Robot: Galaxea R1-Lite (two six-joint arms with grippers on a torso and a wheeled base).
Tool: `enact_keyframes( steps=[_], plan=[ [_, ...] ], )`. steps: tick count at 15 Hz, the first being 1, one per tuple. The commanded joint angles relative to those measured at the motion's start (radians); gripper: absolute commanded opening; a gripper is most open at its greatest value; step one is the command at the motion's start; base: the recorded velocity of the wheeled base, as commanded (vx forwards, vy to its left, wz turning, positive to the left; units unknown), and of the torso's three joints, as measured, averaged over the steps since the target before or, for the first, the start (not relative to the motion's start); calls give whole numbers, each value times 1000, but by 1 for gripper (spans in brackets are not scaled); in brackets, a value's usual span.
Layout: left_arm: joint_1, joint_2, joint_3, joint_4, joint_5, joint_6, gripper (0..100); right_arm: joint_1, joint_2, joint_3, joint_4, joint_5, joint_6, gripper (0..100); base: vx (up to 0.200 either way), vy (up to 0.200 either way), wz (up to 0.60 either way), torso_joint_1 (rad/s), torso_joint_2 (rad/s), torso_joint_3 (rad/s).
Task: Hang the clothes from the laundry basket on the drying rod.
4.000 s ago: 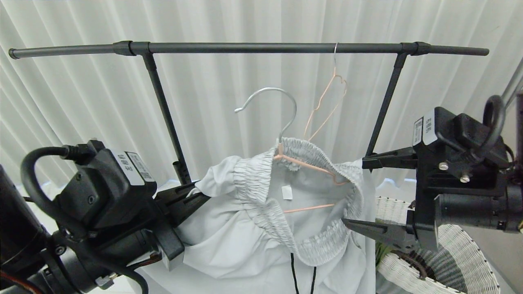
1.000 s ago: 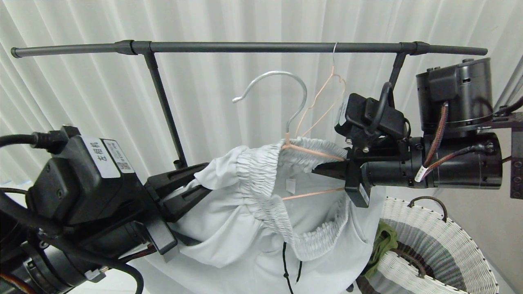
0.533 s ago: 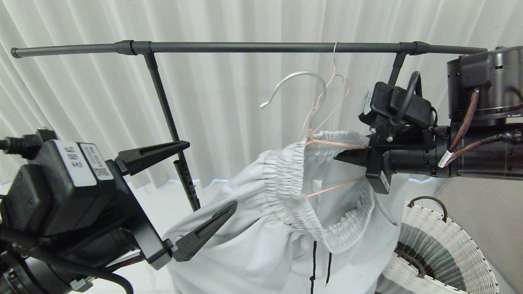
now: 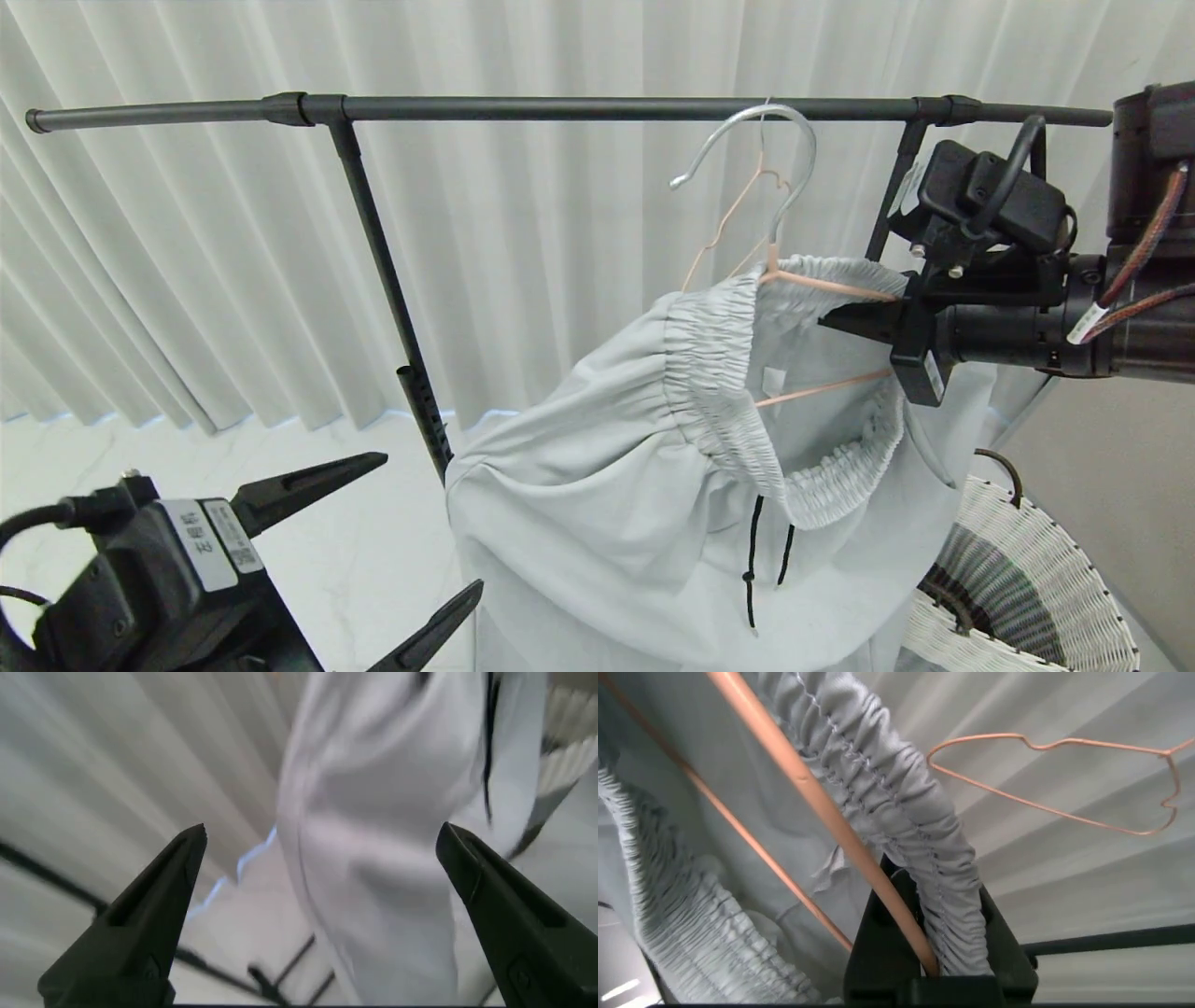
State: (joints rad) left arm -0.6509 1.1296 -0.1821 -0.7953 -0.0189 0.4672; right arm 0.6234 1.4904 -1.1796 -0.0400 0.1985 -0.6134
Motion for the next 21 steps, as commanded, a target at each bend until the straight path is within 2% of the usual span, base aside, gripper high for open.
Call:
enact_keyframes(
  steps=[1, 3, 4, 5, 6, 9, 10, 13, 17, 21],
  plan=[
    [54, 21, 75, -1, 1, -4, 100, 1, -16, 1, 0, 1, 0, 0, 0, 0, 0, 0, 0, 0],
    [80, 61, 84, -1, 2, -12, 100, 6, -21, 3, 0, 2, 0, 0, 0, 0, 0, 0, 0, 0],
    [91, 98, 70, -1, -1, -45, 100, 22, -24, 3, -1, 2, 3, 0, 0, 0, 0, 0, 0, 0],
    [91, 136, 36, -1, -1, -113, 100, 36, -24, 1, -1, 2, 7, 0, 0, 0, 0, 0, 0, 0],
    [91, 154, 24, -1, -1, -140, 100, 42, -24, 1, -1, 2, 7, 0, 0, 0, 0, 0, 0, 0],
    [96, 191, 16, -1, -1, -154, 100, 48, -24, 1, -3, 2, 9, 0, 0, 0, 0, 0, 0, 0],
    [97, 196, 16, -1, 1, -154, 0, 48, -25, 1, -4, 2, 9, 0, 0, 0, 0, 0, 0, 0],
    [151, 214, 21, -1, 4, -154, 0, 47, -36, 3, -1, -2, 24, 0, 0, 0, 0, 0, 0, 0],
    [295, 208, 43, -1, 5, -145, 0, 16, -62, 31, 0, -44, 27, 0, 0, 0, 0, 0, 0, 0],
    [309, 207, 59, -1, 7, -144, 0, 16, -65, 31, 0, -45, 43, 0, 0, 0, 0, 0, 0, 0]
  ],
)
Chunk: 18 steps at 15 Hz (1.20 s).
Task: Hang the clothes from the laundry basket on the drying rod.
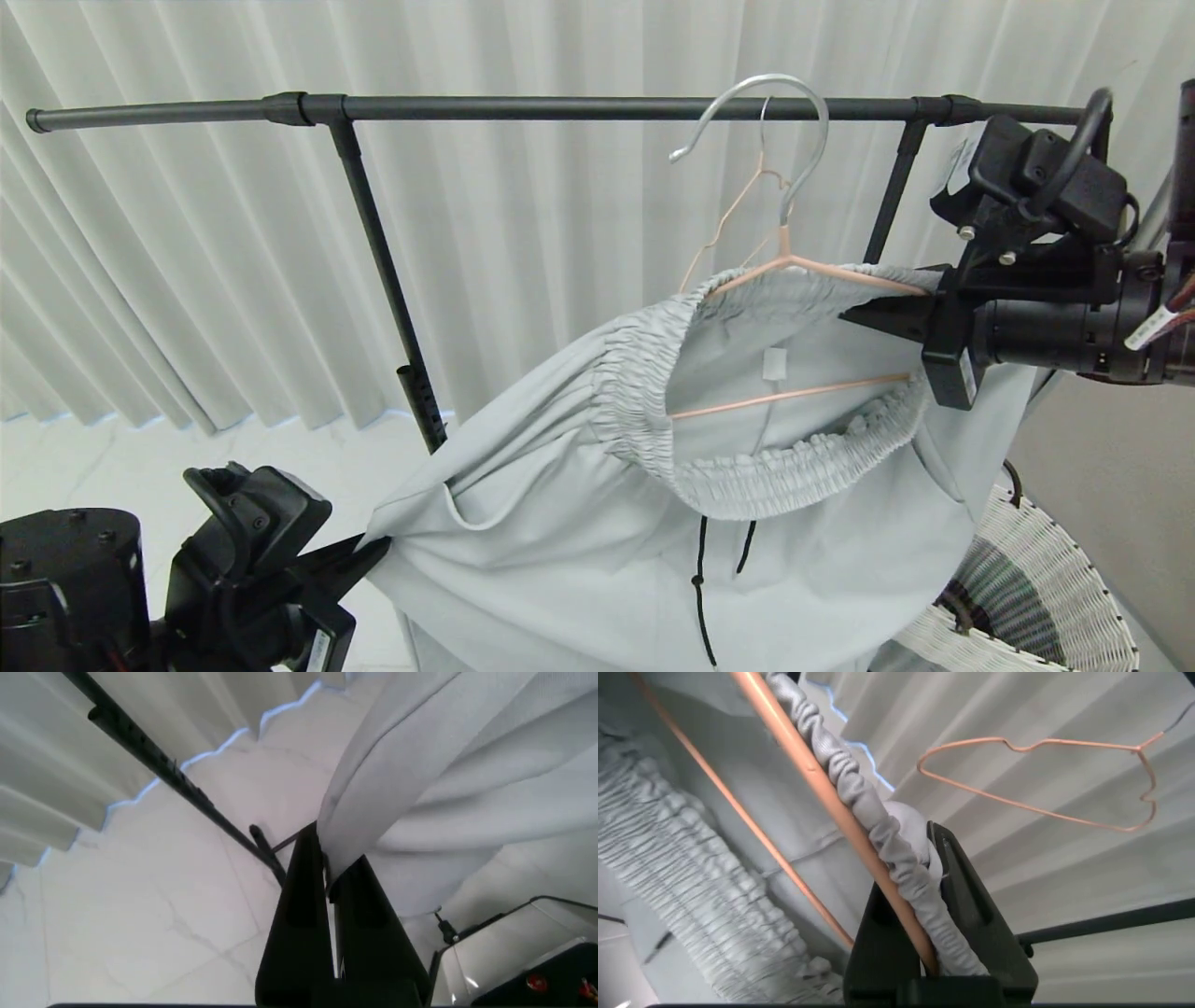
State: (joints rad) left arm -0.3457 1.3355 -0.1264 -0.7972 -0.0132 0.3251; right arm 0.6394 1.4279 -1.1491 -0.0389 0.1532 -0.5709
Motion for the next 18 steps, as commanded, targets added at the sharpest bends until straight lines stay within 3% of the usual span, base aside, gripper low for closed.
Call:
enact_keyframes(
  steps=[1, 3, 4, 8, 10, 12, 15, 18],
  plan=[
    [4, 1, 4, 1, 1, 9, 0, 0, -3, -1, -1, 0, 0, 0, 0, 0, 0, 0, 0, 0],
    [4, 1, 2, 0, 1, 22, 0, 0, -3, -1, -1, -1, 9, 0, 0, 0, 0, 0, 0, 0],
    [4, 1, 2, 1, 1, 22, 100, 0, -3, -1, -1, -3, 23, 0, 0, 0, 0, 0, 0, 0],
    [4, -26, 13, 0, 1, 20, 100, 0, -4, -3, -1, -46, 82, 0, 0, 0, 0, 0, 0, 0],
    [4, -53, 33, 0, 4, 22, 100, 0, -6, -4, 14, -124, 126, 0, 0, 0, 0, 0, 0, 0],
    [4, -68, 33, 0, 64, 20, 100, 0, -6, -17, 76, -207, 198, 0, 0, 0, 0, 0, 0, 0],
    [4, -67, 33, 0, 225, 20, 100, -1, -4, -49, 195, -359, 321, 0, 0, 0, 0, 0, 0, 0],
    [4, -70, 13, 0, 237, 22, 100, -7, -6, -70, 298, -435, 427, 0, 0, 0, 0, 0, 0, 0]
  ],
)
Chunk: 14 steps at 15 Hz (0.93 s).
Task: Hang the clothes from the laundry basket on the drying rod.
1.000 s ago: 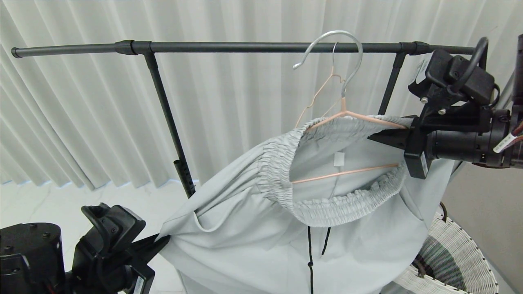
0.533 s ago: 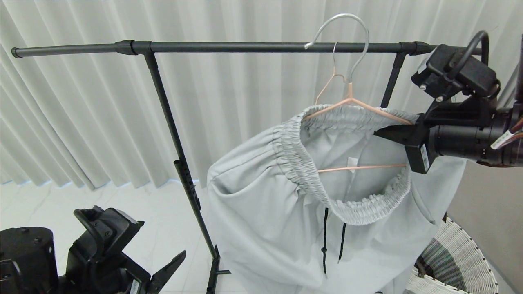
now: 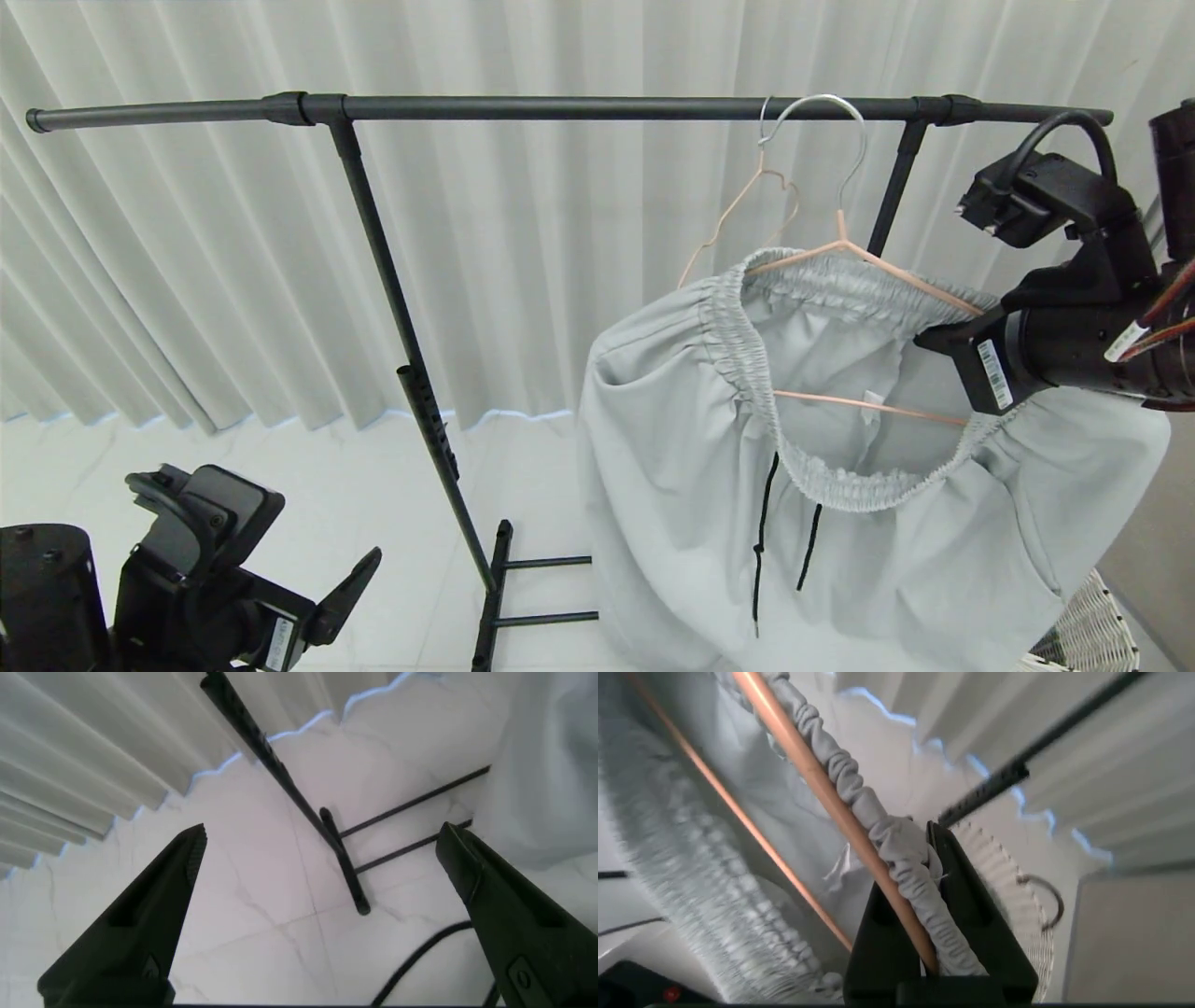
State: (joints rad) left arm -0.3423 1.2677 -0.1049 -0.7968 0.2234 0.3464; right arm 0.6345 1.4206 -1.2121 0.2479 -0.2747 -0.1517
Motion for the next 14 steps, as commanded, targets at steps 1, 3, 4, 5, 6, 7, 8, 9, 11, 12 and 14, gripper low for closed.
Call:
enact_keyframes(
  steps=[1, 3, 4, 5, 6, 7, 8, 9, 11, 12, 14],
  plan=[
    [0, -2, -21, -1, 1, 2, 100, -2, 0, -4, 14, -8, 27, 0, 0, 0, 0, 0, 0, 0],
    [0, 1, -41, -1, 2, 2, 100, -2, -3, -4, 16, -8, 38, 0, 0, 0, 0, 0, 0, 0],
    [0, 2, -49, -1, 4, 3, 100, -2, -3, -4, 16, -8, 38, 0, 0, 0, 0, 0, 0, 0],
    [-1, 2, -50, -1, 8, 17, 100, -2, -2, -4, 16, -8, 38, 0, 0, 200, 0, 2, 2, -2],
    [-1, 2, -52, -1, 8, 36, 100, -2, -2, -4, 16, -8, 40, 0, 0, 200, 0, -2, 2, -2],
    [-1, 2, -53, -1, 8, 37, 100, -2, -2, -4, 16, -8, 40, 0, 0, 200, 0, -2, 7, 7],
    [-1, 6, -58, -1, 8, 37, 100, -2, 0, -4, 16, -8, 40, 0, 0, 200, 0, 12, 2, 7],
    [-1, 7, -59, 1, 8, 37, 100, -2, 0, -4, 16, -8, 40, 0, 0, 200, 0, 7, 2, 2],
    [-1, 10, -65, -1, 8, 37, 100, -2, 1, -4, 16, -8, 40, 0, 0, 200, 0, -2, 2, 5],
    [-1, 10, -65, -1, 8, 37, 100, -2, 3, -4, 16, -8, 40, 0, 0, 200, 0, -2, 7, -2],
    [-1, 10, -65, -1, 5, 37, 100, -2, 12, -6, 16, -8, 40, 0, 0, 100, 0, -1, 4, 1]
  ],
)
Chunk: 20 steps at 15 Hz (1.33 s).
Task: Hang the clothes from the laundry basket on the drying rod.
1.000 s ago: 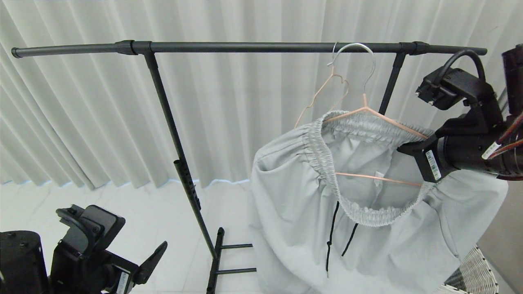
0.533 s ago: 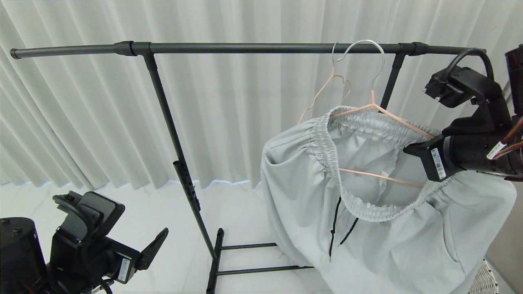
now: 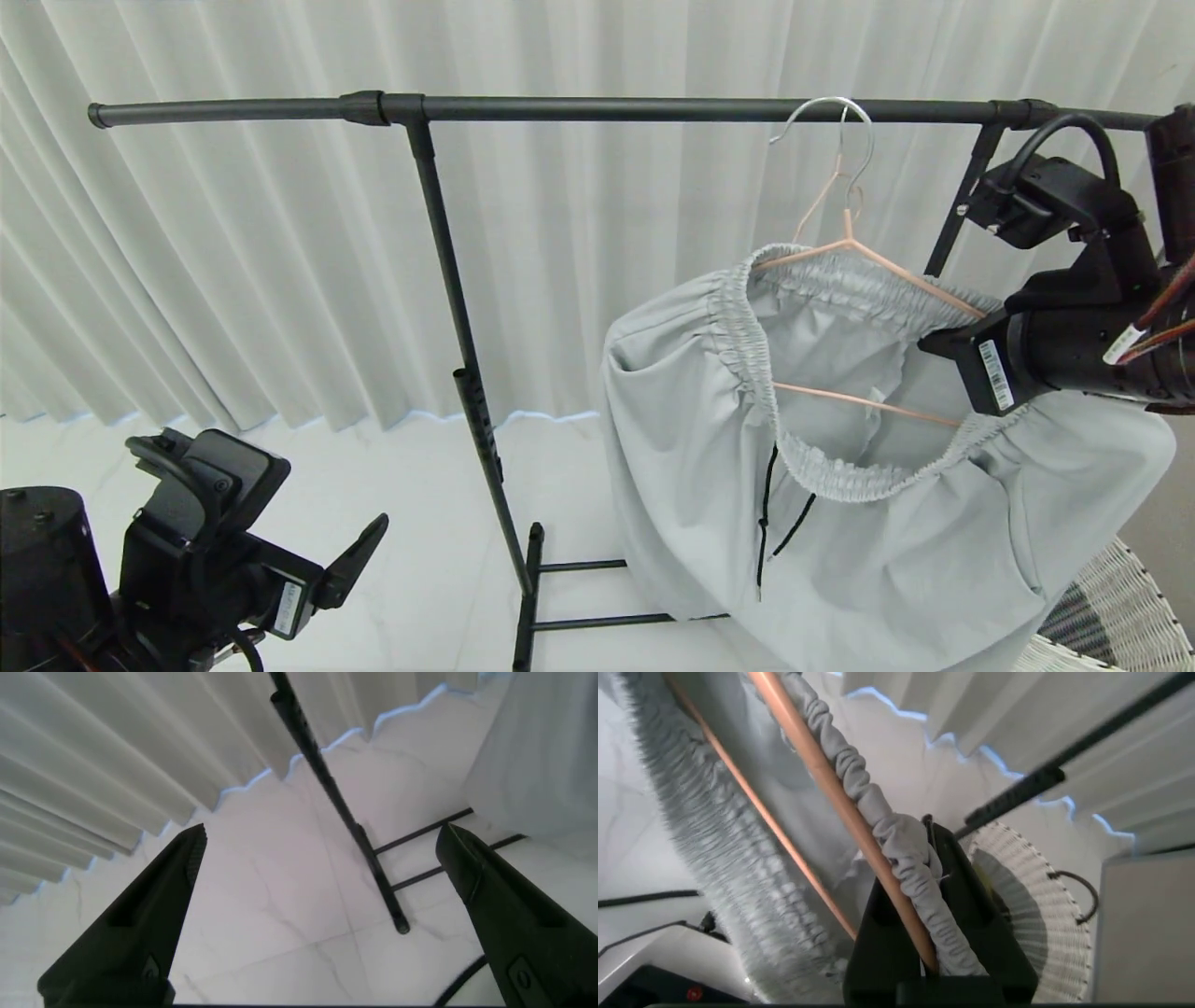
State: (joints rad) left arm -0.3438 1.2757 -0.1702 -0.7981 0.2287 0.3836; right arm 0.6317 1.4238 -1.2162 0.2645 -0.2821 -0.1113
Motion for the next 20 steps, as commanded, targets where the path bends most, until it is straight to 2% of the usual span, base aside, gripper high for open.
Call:
enact_keyframes(
  steps=[1, 3, 5, 8, 10, 11, 15, 17, 20],
  plan=[
    [-1, 1, 0, 0, 0, 0, 100, 0, 17, -2, -1, 0, 4, 0, 0, 0, 0, 0, 0, 0],
    [-3, 1, 0, 0, 0, 0, 100, -1, 44, -6, 1, -9, 19, 0, 0, 0, 0, 0, 0, 0],
    [-3, 1, -9, 0, 0, 0, 100, 0, 109, -49, 10, -63, 84, 0, 0, 0, 0, 0, 0, 0],
    [-3, 2, -22, 0, 0, 0, 100, 3, 233, -226, 78, -160, 223, 0, 0, 0, 0, 0, 0, 0],
    [-4, 1, -22, 0, 0, 0, 100, 5, 285, -333, 136, -203, 278, 0, 0, 0, 0, 0, 0, 0],
    [-6, 1, -22, 0, 0, 0, 100, 5, 325, -421, 170, -224, 308, 0, 0, 0, 0, 0, 0, 0],
    [-6, 2, -22, 0, 0, 0, 100, 22, 385, -545, 174, -242, 308, 0, 0, 0, 0, 0, 0, 0],
    [-17, 2, -22, 0, 1, 1, 100, 23, 431, -595, 174, -313, 306, 0, 0, 0, 0, 0, 0, 0],
    [-20, 1, -22, 0, 0, 0, 100, 25, 445, -615, 174, -321, 300, 0, 0, 0, 0, 0, 0, 0]
  ],
)
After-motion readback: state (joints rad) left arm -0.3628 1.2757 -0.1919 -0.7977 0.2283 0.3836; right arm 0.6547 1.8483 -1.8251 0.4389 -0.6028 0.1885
